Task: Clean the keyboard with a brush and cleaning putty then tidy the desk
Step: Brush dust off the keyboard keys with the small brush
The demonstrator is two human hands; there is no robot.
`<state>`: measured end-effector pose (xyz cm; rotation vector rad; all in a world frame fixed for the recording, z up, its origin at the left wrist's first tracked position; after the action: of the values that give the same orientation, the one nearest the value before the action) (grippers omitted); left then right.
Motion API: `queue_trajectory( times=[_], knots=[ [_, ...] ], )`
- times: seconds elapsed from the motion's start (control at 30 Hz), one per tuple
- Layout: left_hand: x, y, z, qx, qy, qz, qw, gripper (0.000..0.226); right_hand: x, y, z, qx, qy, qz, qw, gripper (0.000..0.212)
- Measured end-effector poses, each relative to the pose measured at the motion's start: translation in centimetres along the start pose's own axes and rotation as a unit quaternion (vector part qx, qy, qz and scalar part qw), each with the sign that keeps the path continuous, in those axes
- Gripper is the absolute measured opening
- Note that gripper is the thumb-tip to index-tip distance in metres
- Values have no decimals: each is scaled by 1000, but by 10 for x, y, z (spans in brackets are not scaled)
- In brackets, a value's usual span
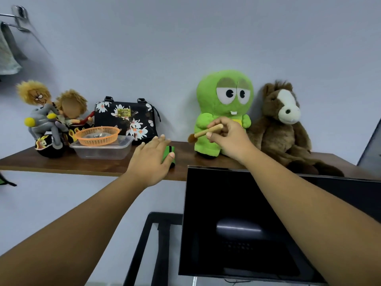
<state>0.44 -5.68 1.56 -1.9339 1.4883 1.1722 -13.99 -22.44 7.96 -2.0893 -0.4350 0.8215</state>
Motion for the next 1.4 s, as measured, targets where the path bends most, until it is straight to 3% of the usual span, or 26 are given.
queue_trajectory(
  times=[0.2,0.47,0.73,0.9,1.1,1.2,1.4],
  knots=[
    [-1,61,39,10,89,-26,996,56,-54,8,74,-29,76,-107,991,12],
    [30,132,98,19,81,-8,996,54,-89,46,171,-19,111,-208,972,11],
    [118,178,165,-23,-20,23,999,55,-88,128,248,64,109,-199,972,7],
    [177,171,217,-91,-77,39,992,55,-76,196,297,191,117,-193,955,20],
    [246,151,288,-157,-229,51,959,69,-54,275,357,341,129,-139,921,23],
    [269,144,313,-186,-283,70,938,61,-32,293,373,366,106,-127,916,23],
    [301,143,342,-203,-372,94,901,75,21,302,379,342,10,-58,938,21]
  ],
)
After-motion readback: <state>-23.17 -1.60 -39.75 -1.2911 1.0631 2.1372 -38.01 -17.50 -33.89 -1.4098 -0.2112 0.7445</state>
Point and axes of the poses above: each hand's wrist, its own z-axis away from the middle knuckle, its own x-axis out of the palm, y = z × x, the point moved 7 cm from there along -z, towards the middle knuckle, and after that the axes turned 7 degrees about x, right-handed, at the moved point
